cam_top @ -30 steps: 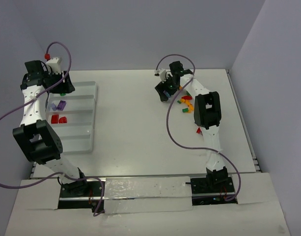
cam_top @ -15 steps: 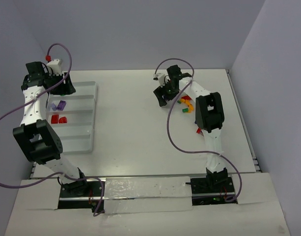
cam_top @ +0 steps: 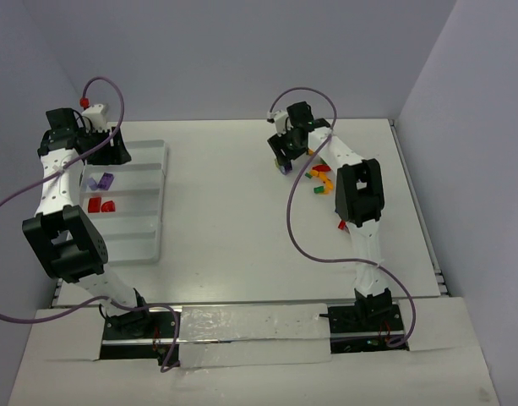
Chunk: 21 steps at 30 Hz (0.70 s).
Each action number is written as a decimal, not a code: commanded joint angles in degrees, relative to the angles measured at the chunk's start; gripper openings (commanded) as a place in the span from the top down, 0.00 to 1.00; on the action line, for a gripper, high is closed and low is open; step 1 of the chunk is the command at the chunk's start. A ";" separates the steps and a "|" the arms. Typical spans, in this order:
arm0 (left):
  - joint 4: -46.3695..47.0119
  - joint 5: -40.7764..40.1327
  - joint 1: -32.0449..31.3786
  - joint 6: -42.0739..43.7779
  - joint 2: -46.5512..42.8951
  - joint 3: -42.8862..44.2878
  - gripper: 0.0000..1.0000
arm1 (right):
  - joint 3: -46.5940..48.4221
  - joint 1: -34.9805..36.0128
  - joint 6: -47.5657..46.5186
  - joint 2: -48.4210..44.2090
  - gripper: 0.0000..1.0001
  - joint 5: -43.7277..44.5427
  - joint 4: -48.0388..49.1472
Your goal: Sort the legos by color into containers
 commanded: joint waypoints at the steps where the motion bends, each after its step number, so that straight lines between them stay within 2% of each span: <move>1: 0.86 1.79 0.17 -0.52 -1.29 0.76 0.29 | 1.44 0.15 -0.08 1.20 0.31 -1.04 -1.21; 3: 0.78 1.88 0.08 -0.61 -1.30 0.77 0.29 | 1.62 0.15 -0.08 1.55 0.27 -1.21 -1.64; 5: 0.74 1.88 0.12 -0.52 -1.34 0.94 0.29 | 1.80 0.19 -0.37 1.81 0.27 -1.25 -1.91; 12: 0.14 2.85 0.17 -0.82 -1.17 0.94 0.29 | 2.93 0.15 -2.03 2.55 0.37 -2.59 -3.13; 16: -0.01 5.11 0.10 -1.72 -0.91 0.94 0.29 | 2.35 0.15 -2.46 2.44 0.60 -3.31 -3.45; 17: -0.07 6.03 0.15 -2.05 -0.76 0.98 0.29 | 1.96 0.15 -2.55 2.03 0.71 -3.71 -3.31; 19: -0.49 7.77 0.15 -2.38 -0.55 1.25 0.29 | 1.35 0.16 -2.64 1.51 0.85 -4.26 -3.32; 20: -1.19 9.93 0.09 -2.55 -0.34 1.44 0.29 | 0.79 0.22 -2.70 0.76 0.99 -4.68 -3.39; 21: -1.41 12.05 0.16 -3.20 -0.45 1.24 0.26 | -0.01 0.15 -2.63 0.05 1.00 -5.52 -3.39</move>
